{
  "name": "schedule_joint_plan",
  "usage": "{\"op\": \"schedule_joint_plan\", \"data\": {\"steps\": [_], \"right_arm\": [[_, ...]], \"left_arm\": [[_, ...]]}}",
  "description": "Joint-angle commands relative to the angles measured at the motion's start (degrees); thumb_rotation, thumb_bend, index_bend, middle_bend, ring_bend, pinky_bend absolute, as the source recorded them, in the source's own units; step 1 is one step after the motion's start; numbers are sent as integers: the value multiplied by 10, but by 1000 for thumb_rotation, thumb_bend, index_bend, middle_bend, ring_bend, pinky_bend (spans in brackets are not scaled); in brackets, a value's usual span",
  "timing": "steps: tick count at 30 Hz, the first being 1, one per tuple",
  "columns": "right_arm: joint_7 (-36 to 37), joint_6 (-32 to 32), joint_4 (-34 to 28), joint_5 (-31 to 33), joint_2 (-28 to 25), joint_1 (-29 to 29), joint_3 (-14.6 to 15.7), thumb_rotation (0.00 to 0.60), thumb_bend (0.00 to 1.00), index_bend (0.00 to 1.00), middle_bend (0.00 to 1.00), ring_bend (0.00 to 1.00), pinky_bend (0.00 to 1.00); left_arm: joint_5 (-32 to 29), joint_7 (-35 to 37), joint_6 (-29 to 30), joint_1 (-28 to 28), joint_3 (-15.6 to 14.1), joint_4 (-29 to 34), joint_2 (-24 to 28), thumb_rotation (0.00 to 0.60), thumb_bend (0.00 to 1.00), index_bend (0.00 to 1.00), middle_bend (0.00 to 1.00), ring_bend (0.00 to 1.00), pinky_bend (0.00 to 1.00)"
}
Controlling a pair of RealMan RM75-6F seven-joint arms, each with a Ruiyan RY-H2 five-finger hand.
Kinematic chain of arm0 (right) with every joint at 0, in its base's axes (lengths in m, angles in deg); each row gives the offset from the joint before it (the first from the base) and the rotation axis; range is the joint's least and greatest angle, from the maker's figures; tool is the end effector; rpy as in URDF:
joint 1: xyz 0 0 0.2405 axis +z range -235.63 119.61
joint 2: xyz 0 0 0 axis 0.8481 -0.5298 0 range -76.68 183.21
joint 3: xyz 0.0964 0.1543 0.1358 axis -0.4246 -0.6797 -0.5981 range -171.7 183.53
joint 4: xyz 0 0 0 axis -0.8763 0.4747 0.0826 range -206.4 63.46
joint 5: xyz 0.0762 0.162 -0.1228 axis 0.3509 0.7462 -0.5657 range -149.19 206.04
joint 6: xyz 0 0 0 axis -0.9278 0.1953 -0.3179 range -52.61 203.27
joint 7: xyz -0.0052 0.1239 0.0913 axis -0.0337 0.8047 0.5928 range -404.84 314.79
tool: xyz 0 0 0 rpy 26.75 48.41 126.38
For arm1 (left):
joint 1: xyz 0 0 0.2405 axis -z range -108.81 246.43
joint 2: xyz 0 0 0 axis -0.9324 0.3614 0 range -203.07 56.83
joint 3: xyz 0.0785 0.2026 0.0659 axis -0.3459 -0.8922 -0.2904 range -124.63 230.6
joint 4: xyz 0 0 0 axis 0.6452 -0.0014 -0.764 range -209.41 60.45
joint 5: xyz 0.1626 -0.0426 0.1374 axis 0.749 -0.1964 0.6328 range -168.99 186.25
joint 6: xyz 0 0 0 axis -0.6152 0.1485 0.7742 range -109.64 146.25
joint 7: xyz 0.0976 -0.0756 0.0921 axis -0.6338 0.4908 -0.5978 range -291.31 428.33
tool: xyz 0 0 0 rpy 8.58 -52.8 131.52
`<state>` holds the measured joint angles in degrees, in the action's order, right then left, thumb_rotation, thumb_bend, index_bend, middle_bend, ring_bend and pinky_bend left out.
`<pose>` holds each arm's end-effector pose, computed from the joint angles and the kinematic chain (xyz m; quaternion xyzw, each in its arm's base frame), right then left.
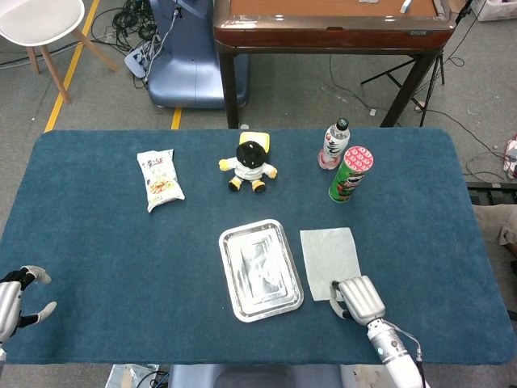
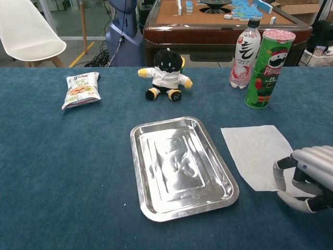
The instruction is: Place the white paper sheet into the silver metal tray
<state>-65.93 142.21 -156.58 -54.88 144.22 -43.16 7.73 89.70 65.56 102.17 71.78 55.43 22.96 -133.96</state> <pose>-0.2199 -0.1947 -0.0434 0.7346 -0.4085 0.3146 0.4411 -0.2948 0.1767 0.1488 -0.5724 -0.4184 -0.3503 0.6120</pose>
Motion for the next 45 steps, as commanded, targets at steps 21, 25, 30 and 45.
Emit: {"op": "schedule_joint_plan", "data": {"steps": [21, 25, 30, 45], "right_arm": [[0, 46, -32, 1, -19, -4, -24, 600, 562, 576, 1000, 1000, 1000], [-5, 62, -32, 1, -11, -6, -32, 600, 562, 576, 1000, 1000, 1000], [-8, 84, -31, -1, 3, -9, -43, 600, 562, 578, 1000, 1000, 1000], [-19, 80, -39, -16, 8, 20, -67, 600, 565, 597, 1000, 1000, 1000]], "left_arm": [[0, -6, -2, 0, -1, 2, -2, 600, 154, 452, 363, 345, 490], [4, -8, 0, 0, -2, 2, -2, 600, 154, 452, 363, 345, 490], [1, -7, 2, -1, -1, 3, -1, 600, 154, 452, 363, 345, 491], [9, -14, -2, 1, -6, 4, -3, 600, 154, 452, 363, 345, 491]]}}
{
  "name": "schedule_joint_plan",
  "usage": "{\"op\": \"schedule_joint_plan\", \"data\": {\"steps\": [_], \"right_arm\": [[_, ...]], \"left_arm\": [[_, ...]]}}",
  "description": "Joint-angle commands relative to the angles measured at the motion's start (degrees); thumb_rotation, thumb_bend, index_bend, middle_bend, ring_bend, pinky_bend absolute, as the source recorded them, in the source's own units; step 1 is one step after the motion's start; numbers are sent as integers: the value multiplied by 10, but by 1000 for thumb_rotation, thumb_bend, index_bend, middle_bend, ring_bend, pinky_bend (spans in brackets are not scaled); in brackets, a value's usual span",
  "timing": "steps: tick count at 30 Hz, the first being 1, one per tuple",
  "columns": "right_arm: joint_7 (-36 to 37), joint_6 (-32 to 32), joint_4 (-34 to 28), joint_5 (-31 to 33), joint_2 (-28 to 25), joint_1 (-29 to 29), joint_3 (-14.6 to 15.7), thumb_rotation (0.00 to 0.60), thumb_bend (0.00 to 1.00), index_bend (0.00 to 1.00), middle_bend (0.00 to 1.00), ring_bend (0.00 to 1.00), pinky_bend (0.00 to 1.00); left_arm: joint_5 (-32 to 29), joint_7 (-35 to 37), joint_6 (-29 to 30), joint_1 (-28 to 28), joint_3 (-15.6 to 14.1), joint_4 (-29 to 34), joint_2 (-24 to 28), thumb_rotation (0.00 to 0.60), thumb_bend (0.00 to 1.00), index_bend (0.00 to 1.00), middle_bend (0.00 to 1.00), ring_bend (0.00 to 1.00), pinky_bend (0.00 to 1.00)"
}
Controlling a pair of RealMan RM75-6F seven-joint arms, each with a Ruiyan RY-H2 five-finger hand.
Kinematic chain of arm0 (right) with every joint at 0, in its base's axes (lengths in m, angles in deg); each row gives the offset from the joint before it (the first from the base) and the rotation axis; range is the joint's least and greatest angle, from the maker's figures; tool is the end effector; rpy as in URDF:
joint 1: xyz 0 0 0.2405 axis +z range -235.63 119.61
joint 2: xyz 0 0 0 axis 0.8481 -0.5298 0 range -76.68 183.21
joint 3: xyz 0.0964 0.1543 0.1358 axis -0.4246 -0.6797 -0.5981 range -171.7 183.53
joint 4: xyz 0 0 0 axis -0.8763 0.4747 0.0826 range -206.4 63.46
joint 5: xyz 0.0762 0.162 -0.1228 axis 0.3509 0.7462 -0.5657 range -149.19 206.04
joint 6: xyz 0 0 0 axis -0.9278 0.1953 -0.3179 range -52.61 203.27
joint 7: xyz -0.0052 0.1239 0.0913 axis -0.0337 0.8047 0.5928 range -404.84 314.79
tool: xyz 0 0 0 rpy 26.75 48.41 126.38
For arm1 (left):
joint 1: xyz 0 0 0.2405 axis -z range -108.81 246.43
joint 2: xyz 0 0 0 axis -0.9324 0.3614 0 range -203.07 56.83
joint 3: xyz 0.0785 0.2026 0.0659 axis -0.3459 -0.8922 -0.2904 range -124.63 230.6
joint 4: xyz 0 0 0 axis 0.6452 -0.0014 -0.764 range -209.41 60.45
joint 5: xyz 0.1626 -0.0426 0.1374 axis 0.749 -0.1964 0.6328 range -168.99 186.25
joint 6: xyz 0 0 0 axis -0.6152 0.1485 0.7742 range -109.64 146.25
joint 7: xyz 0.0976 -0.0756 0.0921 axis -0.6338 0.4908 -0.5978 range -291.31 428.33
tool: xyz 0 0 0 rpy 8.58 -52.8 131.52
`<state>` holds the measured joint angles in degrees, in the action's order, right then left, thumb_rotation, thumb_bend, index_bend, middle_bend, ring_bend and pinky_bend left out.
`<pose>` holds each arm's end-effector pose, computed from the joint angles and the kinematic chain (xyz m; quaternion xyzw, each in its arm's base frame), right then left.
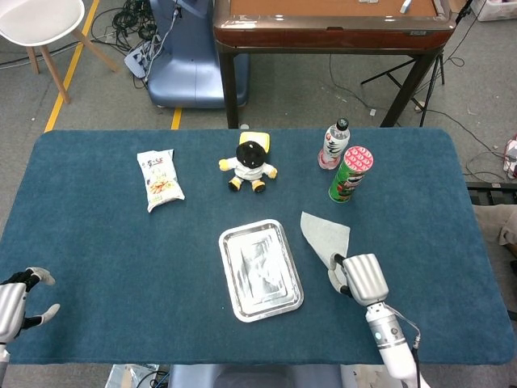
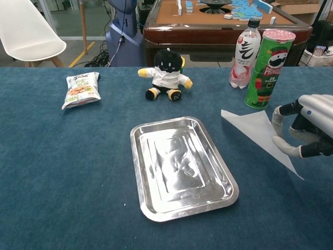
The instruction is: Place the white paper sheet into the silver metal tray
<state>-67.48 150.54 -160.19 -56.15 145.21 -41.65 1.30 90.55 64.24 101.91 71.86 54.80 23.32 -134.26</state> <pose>-0.1813 -0.2287 -0.0110 0.6725 -0.3699 0.4109 0.4921 -0.2919 0.1747 0.1436 -0.5832 -0.4160 -0.3448 0.6066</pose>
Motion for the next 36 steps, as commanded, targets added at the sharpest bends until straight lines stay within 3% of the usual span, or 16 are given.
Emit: {"op": "schedule_joint_plan", "data": {"steps": [1, 21, 36], "right_arm": [[-5, -4, -4, -5, -2, 7, -4, 600, 568, 600, 1000, 1000, 1000], [-47, -40, -32, -29, 8, 73, -27, 600, 595, 615, 1000, 1000, 1000], [-52, -92, -86, -63, -11, 125, -13, 600, 594, 620, 1000, 1000, 1000]], "left_arm": [[0, -1, 1, 0, 0, 0, 0, 600, 154, 452, 363, 345, 491], [-2, -2, 3, -1, 2, -2, -1, 600, 154, 452, 363, 345, 491], [-2, 4, 9, -4, 3, -2, 2, 600, 153, 442, 363, 345, 490]]}}
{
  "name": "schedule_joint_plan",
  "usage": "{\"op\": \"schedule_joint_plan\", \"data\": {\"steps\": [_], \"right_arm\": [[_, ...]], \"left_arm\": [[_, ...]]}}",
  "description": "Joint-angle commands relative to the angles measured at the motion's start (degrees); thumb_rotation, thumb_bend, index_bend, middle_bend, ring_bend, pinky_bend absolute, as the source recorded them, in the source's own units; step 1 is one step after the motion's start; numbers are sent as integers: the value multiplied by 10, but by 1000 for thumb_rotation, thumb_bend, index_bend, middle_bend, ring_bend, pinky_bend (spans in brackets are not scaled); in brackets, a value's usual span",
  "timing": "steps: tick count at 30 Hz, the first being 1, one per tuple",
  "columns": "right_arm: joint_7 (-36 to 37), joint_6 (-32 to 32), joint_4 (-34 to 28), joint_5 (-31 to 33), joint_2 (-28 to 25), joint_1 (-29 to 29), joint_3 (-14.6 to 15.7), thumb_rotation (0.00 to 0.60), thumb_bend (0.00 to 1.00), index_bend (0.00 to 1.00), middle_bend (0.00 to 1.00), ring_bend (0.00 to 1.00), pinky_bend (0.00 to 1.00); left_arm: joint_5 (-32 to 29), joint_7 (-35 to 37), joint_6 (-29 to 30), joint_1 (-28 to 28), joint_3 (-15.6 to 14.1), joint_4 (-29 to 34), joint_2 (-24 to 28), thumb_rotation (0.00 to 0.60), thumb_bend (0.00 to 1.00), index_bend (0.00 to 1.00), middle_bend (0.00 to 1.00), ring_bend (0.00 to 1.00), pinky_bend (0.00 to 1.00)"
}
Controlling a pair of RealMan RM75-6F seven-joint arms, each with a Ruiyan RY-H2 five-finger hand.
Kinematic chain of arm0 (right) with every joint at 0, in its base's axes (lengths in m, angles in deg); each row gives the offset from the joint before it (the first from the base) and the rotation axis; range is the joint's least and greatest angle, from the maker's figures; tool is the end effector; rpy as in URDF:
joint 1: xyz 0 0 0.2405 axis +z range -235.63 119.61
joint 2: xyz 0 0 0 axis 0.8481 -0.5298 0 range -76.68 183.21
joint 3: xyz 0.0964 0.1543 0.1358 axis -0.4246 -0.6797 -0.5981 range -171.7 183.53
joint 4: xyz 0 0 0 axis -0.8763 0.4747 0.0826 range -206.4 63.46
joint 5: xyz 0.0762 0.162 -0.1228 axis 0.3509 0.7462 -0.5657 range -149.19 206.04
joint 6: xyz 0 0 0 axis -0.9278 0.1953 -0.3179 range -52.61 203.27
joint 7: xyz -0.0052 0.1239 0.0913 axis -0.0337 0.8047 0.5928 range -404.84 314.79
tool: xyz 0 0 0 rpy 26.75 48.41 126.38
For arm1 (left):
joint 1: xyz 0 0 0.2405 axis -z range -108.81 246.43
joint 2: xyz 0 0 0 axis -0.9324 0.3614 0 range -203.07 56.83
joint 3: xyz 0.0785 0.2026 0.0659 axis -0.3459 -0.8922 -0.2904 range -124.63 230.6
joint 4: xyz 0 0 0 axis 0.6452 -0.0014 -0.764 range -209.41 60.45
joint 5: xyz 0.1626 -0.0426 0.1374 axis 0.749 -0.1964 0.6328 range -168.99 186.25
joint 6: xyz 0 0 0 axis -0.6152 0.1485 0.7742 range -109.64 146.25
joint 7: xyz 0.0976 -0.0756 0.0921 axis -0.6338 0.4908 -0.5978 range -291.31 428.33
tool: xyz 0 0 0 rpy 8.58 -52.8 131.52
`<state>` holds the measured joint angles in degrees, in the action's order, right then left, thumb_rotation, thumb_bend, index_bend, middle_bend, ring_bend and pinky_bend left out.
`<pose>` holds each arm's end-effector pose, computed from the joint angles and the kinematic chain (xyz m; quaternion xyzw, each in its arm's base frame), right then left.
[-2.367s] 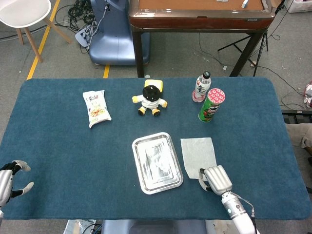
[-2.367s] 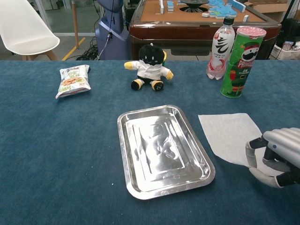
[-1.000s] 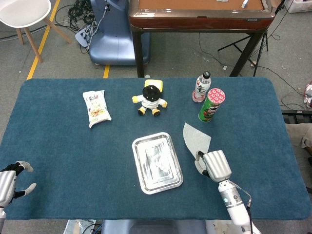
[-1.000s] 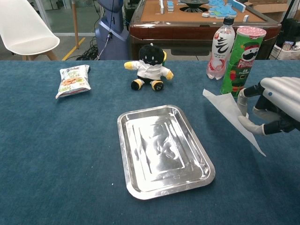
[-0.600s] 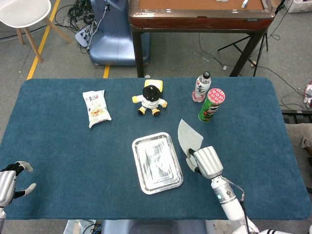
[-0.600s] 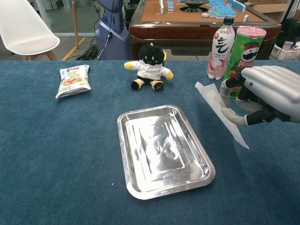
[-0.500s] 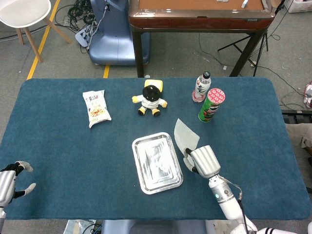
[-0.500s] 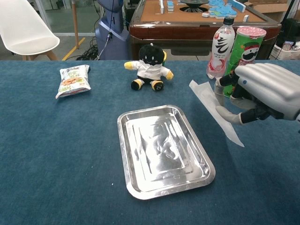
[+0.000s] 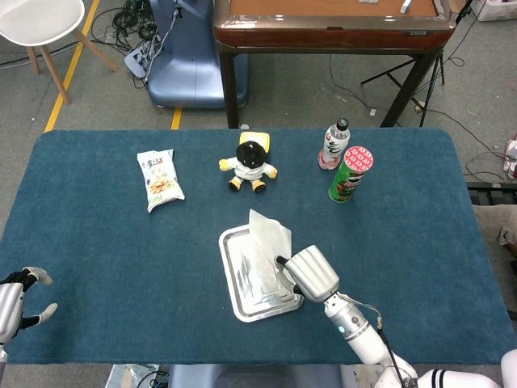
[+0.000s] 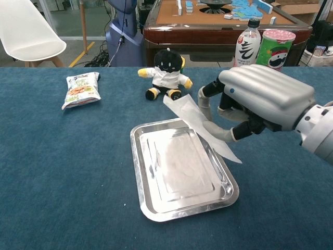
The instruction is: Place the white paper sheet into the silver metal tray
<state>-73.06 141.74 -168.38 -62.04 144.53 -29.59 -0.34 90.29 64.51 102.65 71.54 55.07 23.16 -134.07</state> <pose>-0.0830 -0.2387 -0.0232 0.7595 -0.2637 0.4640 0.3720 -0.2933 0.1742 0.1476 -0.5772 -0.4130 -0.3471 0.6130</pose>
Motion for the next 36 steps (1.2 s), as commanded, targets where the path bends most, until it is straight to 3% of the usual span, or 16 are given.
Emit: {"op": "schedule_joint_plan", "data": {"steps": [1, 22, 36], "right_arm": [[6, -6, -6, -7, -5, 6, 5, 600, 594, 621, 1000, 1000, 1000], [52, -40, -9, -41, -38, 31, 49, 600, 593, 628, 1000, 1000, 1000], [41, -47, 5, -18, -51, 37, 41, 600, 593, 628, 1000, 1000, 1000]], "left_arm": [[1, 2, 2, -1, 1, -1, 0, 600, 153, 436, 363, 345, 490], [3, 5, 8, -4, 1, 1, 4, 600, 154, 422, 363, 345, 490], [2, 0, 3, -2, 0, 1, 1, 600, 153, 423, 363, 345, 491]]}}
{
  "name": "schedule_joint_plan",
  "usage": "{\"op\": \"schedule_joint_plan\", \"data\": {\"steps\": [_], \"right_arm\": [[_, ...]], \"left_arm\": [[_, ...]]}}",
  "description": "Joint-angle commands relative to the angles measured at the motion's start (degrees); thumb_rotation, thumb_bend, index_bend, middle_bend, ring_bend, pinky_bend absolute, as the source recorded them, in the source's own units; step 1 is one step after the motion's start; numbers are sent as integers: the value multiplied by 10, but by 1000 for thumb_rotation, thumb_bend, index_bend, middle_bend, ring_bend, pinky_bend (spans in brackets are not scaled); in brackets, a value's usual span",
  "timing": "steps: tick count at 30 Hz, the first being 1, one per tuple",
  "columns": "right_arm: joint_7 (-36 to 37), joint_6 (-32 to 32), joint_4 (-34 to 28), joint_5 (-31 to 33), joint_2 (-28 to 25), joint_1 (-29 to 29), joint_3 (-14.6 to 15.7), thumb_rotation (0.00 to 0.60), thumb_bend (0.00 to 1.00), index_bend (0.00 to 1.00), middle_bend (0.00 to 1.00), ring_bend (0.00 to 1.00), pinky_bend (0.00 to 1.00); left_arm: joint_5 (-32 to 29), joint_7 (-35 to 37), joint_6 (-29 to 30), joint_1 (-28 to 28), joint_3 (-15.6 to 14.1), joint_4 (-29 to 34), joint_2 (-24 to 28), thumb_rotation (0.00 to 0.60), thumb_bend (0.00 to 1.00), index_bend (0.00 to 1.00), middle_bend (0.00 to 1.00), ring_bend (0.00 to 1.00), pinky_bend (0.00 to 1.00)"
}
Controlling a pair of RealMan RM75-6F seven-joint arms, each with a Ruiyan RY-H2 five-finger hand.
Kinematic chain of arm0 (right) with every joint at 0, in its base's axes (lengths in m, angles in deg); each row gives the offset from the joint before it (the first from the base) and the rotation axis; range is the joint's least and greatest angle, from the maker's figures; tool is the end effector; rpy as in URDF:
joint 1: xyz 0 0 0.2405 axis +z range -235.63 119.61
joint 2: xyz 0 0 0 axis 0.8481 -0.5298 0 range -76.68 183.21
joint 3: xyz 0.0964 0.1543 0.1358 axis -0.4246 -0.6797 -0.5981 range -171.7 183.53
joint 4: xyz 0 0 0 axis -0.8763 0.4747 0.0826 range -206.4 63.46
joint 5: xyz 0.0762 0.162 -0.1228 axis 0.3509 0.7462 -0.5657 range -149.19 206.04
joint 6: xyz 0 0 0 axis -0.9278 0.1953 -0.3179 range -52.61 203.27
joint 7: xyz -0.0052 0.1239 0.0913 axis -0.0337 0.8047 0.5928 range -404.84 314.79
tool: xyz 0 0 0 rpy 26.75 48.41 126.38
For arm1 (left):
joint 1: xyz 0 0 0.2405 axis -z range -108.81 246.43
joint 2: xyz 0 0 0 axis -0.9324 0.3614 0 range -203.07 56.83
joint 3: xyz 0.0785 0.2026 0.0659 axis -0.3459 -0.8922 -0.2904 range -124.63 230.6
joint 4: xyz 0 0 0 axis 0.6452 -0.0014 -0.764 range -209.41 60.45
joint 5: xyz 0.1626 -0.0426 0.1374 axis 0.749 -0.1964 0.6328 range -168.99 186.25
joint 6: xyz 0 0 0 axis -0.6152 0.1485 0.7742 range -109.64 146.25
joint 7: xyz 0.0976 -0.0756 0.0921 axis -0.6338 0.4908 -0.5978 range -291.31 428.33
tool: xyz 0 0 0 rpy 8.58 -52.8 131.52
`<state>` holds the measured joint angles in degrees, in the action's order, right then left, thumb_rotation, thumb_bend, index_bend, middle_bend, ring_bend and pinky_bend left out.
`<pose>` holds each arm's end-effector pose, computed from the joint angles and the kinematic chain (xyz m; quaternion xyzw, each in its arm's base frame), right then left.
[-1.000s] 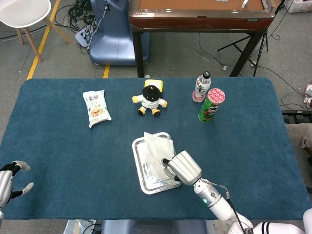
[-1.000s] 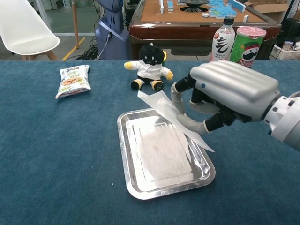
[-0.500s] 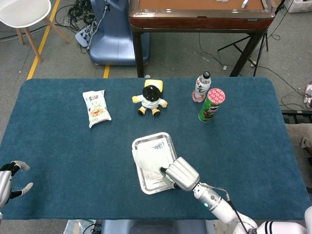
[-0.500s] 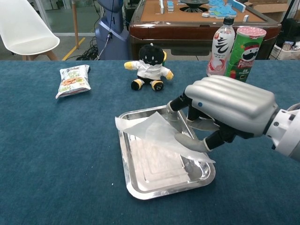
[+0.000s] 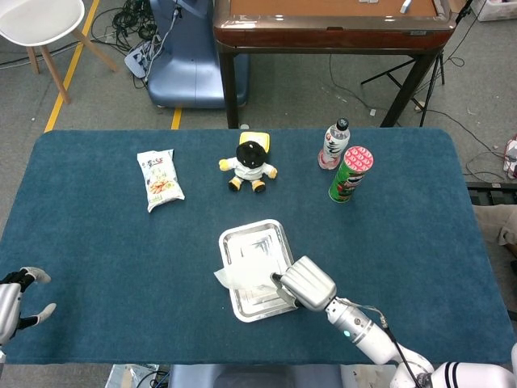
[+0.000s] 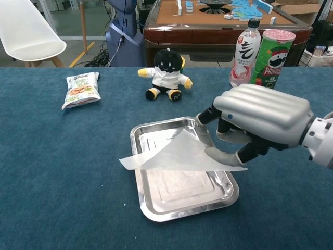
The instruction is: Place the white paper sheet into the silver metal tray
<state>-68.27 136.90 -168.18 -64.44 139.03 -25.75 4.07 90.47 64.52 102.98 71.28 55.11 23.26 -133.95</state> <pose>-0.0977 -0.2325 -0.0281 0.8153 -0.2407 0.4204 0.3172 -0.2931 0.1731 0.1488 -0.5761 -0.4117 -0.3481 0.6144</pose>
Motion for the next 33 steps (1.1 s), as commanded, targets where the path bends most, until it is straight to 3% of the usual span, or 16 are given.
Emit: {"op": "schedule_joint_plan", "data": {"steps": [1, 20, 33], "right_arm": [[-11, 3, 4, 10, 7, -2, -5, 600, 593, 628, 1000, 1000, 1000], [-138, 52, -2, 91, 105, -28, -33, 600, 594, 629, 1000, 1000, 1000], [-201, 71, -2, 140, 137, -33, -45, 600, 593, 629, 1000, 1000, 1000]], "left_arm": [[0, -1, -1, 0, 0, 0, 0, 600, 153, 423, 363, 345, 491], [2, 0, -1, 0, -2, 1, 1, 600, 154, 423, 363, 345, 491], [1, 0, -2, 0, -2, 1, 1, 600, 154, 422, 363, 345, 491]]}}
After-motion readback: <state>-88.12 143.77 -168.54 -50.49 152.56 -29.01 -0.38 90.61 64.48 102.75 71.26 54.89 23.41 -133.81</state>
